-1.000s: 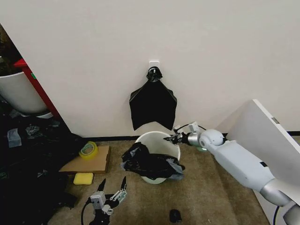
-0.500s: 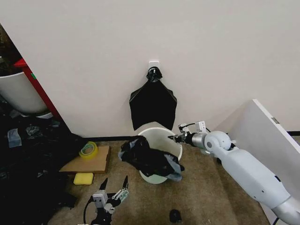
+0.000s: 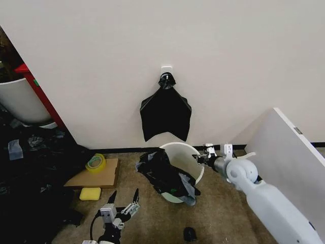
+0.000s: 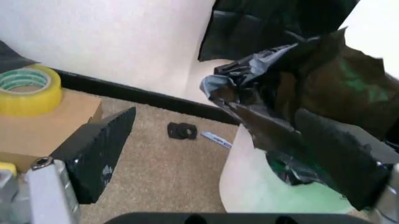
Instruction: Place the garbage bag over the trash bin.
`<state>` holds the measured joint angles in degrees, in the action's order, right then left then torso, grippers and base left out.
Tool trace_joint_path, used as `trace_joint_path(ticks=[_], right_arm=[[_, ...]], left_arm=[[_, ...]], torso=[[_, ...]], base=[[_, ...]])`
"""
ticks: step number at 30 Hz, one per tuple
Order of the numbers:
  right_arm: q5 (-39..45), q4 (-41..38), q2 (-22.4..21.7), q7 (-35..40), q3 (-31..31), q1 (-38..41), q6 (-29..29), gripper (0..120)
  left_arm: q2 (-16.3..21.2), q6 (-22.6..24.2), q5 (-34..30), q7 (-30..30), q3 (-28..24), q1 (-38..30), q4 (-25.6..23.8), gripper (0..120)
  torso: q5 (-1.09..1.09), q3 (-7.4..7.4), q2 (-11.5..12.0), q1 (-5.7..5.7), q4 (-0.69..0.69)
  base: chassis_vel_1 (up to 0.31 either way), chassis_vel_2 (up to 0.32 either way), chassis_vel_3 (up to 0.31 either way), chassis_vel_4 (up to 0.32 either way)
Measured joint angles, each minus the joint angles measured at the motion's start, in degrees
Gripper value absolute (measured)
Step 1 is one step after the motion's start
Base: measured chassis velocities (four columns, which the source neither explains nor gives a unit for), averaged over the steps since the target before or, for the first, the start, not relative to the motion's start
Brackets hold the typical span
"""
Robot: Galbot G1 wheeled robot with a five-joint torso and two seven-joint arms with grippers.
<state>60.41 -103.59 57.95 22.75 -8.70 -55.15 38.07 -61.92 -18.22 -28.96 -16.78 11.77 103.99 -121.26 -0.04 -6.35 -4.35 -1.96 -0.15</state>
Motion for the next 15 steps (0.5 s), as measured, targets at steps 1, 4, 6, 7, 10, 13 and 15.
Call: trace_joint_path(ticks=[1, 4, 6, 7, 10, 13, 15], right_arm=[[0.00, 0.00, 0.00, 0.00, 0.00, 0.00, 0.00, 1], [1.40, -3.79, 2.00, 7.84, 0.10, -2.34, -2.54, 1], [1.53, -4.74, 3.01, 10.41, 0.74, -3.07, -3.80, 1], [1.53, -4.74, 3.01, 10.41, 0.74, -3.07, -3.80, 1], [1.80, -5.78, 5.78, 16.01, 2.19, -3.98, -7.50, 1], [1.17, -5.79, 7.42, 18.46, 3.04, -4.34, -10.74, 1], [0.53, -5.61, 8.82, 20.66, 3.64, -4.57, -13.28, 1]], left_arm=[[0.00, 0.00, 0.00, 0.00, 0.00, 0.00, 0.00, 100], [0.00, 0.04, -0.08, -0.06, -0.01, -0.03, -0.03, 100], [0.01, 0.05, -0.08, -0.09, -0.01, -0.02, -0.03, 100], [0.01, 0.05, -0.08, -0.09, -0.01, -0.02, -0.03, 100], [0.01, 0.05, -0.08, -0.16, 0.12, 0.16, -0.28, 100], [0.02, 0.01, -0.09, -0.17, 0.30, 0.40, -0.51, 100], [0.03, -0.06, -0.11, -0.19, 0.43, 0.59, -0.63, 100]], torso=[[0.00, 0.00, 0.00, 0.00, 0.00], [-0.02, 0.00, 0.00, 0.00, 0.00], [0.00, 0.00, 0.00, 0.00, 0.00], [0.00, 0.00, 0.00, 0.00, 0.00], [-0.01, 0.00, 0.00, 0.00, 0.01], [0.00, 0.00, 0.00, 0.00, 0.00], [-0.01, 0.00, 0.00, 0.00, 0.00]], base=[[0.000, 0.000, 0.000, 0.000], [0.000, 0.000, 0.000, 0.000], [0.000, 0.000, 0.000, 0.000], [0.000, 0.000, 0.000, 0.000], [0.000, 0.000, 0.000, 0.000], [0.000, 0.000, 0.000, 0.000], [0.000, 0.000, 0.000, 0.000]])
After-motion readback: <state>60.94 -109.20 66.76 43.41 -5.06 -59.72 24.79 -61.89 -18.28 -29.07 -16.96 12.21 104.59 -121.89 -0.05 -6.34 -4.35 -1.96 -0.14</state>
